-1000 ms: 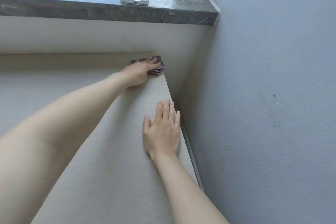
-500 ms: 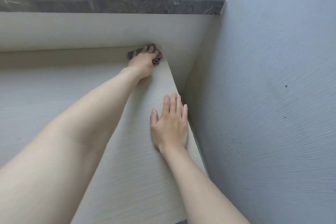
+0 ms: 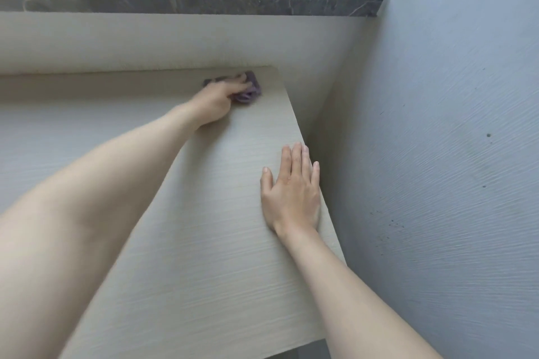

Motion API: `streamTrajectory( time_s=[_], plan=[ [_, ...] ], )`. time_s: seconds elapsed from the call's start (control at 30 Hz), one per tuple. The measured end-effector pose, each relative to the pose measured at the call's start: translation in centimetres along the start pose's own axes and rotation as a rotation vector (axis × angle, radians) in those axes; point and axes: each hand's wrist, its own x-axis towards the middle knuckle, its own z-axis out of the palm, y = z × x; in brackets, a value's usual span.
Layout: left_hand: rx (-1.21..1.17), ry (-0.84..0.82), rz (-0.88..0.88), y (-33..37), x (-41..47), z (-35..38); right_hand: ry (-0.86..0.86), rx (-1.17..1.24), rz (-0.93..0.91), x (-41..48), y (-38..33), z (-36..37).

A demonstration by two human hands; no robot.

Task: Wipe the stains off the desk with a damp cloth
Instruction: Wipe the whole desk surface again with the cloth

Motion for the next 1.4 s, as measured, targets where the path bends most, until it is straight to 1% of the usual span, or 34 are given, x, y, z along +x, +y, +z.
streamTrajectory(
  time_s=[0.07,0.1,0.13,0.2,0.27,0.3,0.33,0.4,0.43,0.47,0.5,0.53,0.6,0.63,0.7,0.73,0.77,0.8,0.83,0.9,0.93,0.97,1.03,1.07,1.1,1.17,1.23,1.27,1.3,1.33,1.4],
  plan=[
    [-0.030,0.091,-0.167,-0.2,1.6,-0.8,-0.022,-0.005,0.003,-0.1,0.1,-0.1],
    [0.027,0.111,-0.206,0.5,2.1,-0.6,-0.021,-0.008,0.002,-0.1,0.1,-0.1],
    [0.088,0.083,-0.202,1.3,1.7,-0.1,-0.018,-0.011,0.005,-0.1,0.2,-0.2],
    [0.141,0.021,-0.062,1.7,0.2,1.1,-0.008,-0.004,0.009,0.0,0.2,-0.2],
    [0.107,-0.043,0.041,-0.1,-0.4,1.0,0.009,0.002,0.007,-0.1,0.1,-0.1],
    [0.095,-0.086,0.020,-0.8,-0.2,0.1,0.008,0.001,0.007,-0.1,0.1,0.0],
    [0.025,-0.080,-0.053,-1.4,0.4,-0.7,0.001,-0.006,0.004,-0.1,0.1,0.1],
    [-0.061,0.031,-0.207,-0.7,1.5,-1.4,-0.002,-0.016,0.005,-0.2,0.0,0.1],
    [0.006,0.080,-0.250,0.1,1.8,-0.7,0.003,-0.017,0.007,-0.1,0.0,0.0],
    [0.088,0.088,-0.264,0.9,1.9,0.2,0.007,-0.018,0.005,-0.1,0.0,-0.1],
    [0.150,0.077,-0.239,1.7,1.3,0.8,0.008,-0.018,0.006,-0.1,0.0,-0.2],
    [0.164,0.063,-0.164,1.6,0.8,1.5,0.012,-0.017,0.008,-0.2,0.0,-0.2],
    [0.125,0.024,-0.047,0.4,0.0,1.1,0.013,-0.018,0.004,-0.1,0.1,-0.1],
    [0.120,-0.004,-0.055,-0.6,0.2,-0.1,0.009,-0.017,0.004,-0.1,0.0,-0.1],
    [0.045,0.048,-0.174,-1.5,1.1,-1.6,0.000,-0.023,0.000,-0.1,0.0,-0.1],
    [0.048,0.084,-0.222,-1.3,1.3,-1.6,-0.002,-0.020,-0.001,-0.2,-0.1,-0.1],
    [0.121,0.103,-0.244,-0.4,1.3,-1.0,-0.001,-0.017,0.000,-0.1,0.0,0.0],
    [0.195,0.082,-0.236,0.4,1.0,-0.3,-0.001,-0.012,0.006,-0.2,0.1,-0.1],
    [0.224,0.055,-0.187,0.7,0.5,-0.1,-0.001,-0.001,0.010,-0.1,0.0,-0.2],
    [0.186,0.009,-0.068,-0.2,-0.3,-0.5,-0.012,-0.009,0.001,-0.1,0.0,-0.3],
    [0.181,-0.002,-0.047,-1.1,-0.7,-1.3,-0.016,-0.017,-0.005,-0.1,-0.1,-0.3],
    [0.191,0.005,-0.089,-2.0,-0.6,-2.0,-0.016,-0.023,-0.007,-0.1,0.0,-0.3],
    [0.260,0.073,-0.213,-2.0,-0.1,-2.4,-0.016,-0.024,0.000,-0.1,0.1,-0.2],
    [0.323,0.098,-0.244,-1.2,0.1,-1.8,-0.017,-0.023,0.001,0.0,0.1,-0.2],
    [0.369,0.086,-0.244,-0.1,0.2,-1.2,-0.015,-0.021,0.002,-0.1,0.1,-0.2],
    [0.370,0.016,-0.168,0.4,0.0,-0.8,-0.001,-0.012,0.007,-0.1,0.0,-0.2],
    [0.282,-0.054,-0.046,-1.5,-0.3,-1.7,-0.003,-0.002,0.004,-0.1,-0.1,-0.2],
    [0.251,-0.062,-0.014,-2.7,-0.5,-2.4,-0.007,-0.002,0.003,-0.1,-0.1,-0.1],
    [0.226,-0.038,-0.038,-3.5,-0.5,-2.9,-0.007,-0.006,0.004,-0.1,0.0,-0.1],
    [0.212,0.014,-0.099,-3.8,-0.4,-3.0,-0.004,-0.006,0.004,-0.1,0.0,-0.1],
    [0.261,0.118,-0.236,-2.0,-0.3,-1.9,0.008,-0.009,0.005,-0.1,0.0,-0.2]
  ],
)
